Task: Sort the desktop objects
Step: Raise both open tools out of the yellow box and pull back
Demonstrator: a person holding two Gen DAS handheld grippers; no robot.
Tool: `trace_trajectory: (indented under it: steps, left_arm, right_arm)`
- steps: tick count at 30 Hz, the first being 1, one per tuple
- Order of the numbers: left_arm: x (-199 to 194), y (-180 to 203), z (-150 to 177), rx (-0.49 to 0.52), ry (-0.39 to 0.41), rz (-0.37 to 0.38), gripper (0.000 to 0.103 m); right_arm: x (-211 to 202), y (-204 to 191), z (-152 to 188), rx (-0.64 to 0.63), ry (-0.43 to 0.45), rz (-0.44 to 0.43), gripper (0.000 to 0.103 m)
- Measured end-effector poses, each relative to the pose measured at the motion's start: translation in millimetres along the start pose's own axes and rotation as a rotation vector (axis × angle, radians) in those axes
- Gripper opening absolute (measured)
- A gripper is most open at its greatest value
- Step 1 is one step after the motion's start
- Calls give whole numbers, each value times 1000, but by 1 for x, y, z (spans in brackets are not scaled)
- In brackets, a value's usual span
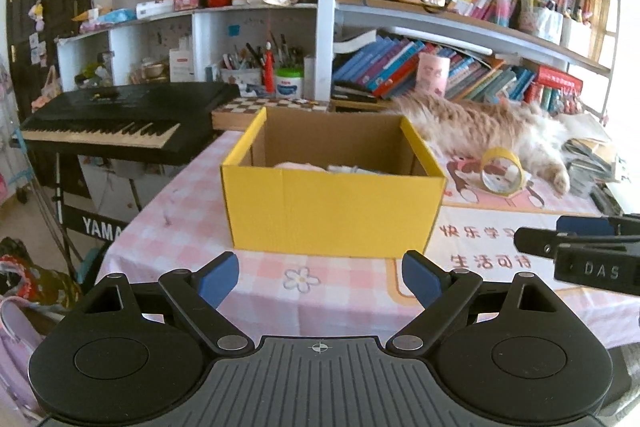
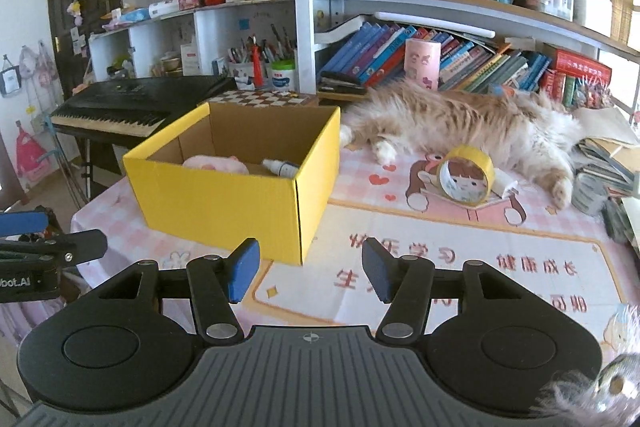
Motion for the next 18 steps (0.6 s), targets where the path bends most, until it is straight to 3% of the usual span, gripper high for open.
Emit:
trace_trajectory:
  steps: [18]
  left_arm:
    - [-11,4,31,8,-45,-2,91]
  right_arm:
    - [-16,-21,41,1,-62,-4,57]
Point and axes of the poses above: each gripper's, at about its wrist camera, not at the fingertips, and x roughly the way its jaws point, y to its right, z to its underside, the point moved 9 cm from there along x, roughly the way its jaws point, and after that the axes turned 13 degrees about -x, right-handed, at the moved point
